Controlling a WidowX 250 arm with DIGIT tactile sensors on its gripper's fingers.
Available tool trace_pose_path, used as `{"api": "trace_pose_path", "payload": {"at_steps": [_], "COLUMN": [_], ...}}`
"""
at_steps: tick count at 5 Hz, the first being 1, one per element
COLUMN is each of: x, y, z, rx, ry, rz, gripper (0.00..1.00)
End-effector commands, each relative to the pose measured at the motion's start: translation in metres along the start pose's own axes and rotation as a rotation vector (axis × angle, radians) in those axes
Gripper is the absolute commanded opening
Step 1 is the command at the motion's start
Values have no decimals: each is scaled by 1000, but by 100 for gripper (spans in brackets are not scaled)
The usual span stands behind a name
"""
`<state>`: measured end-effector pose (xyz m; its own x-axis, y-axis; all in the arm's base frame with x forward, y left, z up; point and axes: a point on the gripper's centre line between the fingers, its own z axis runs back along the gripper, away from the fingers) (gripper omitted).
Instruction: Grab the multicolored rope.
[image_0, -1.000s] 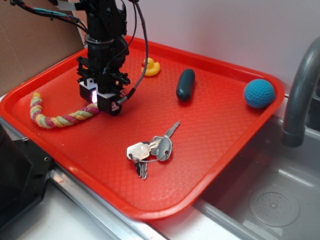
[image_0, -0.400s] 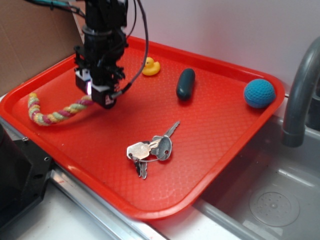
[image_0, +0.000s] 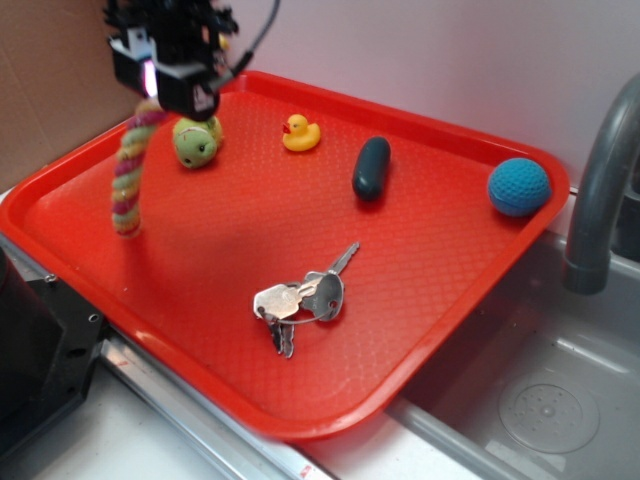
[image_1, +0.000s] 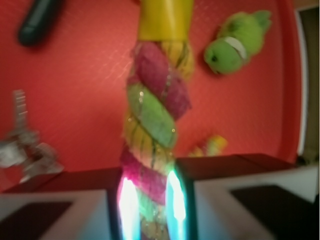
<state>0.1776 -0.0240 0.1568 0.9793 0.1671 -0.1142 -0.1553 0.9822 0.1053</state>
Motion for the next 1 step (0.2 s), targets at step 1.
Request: {"api": "trace_pose_path", "payload": {"at_steps": [1], "x": [-27], "y": [11], "z": [98], "rx": [-33], "ry": [-126], "rz": [65], "gripper": [0]}}
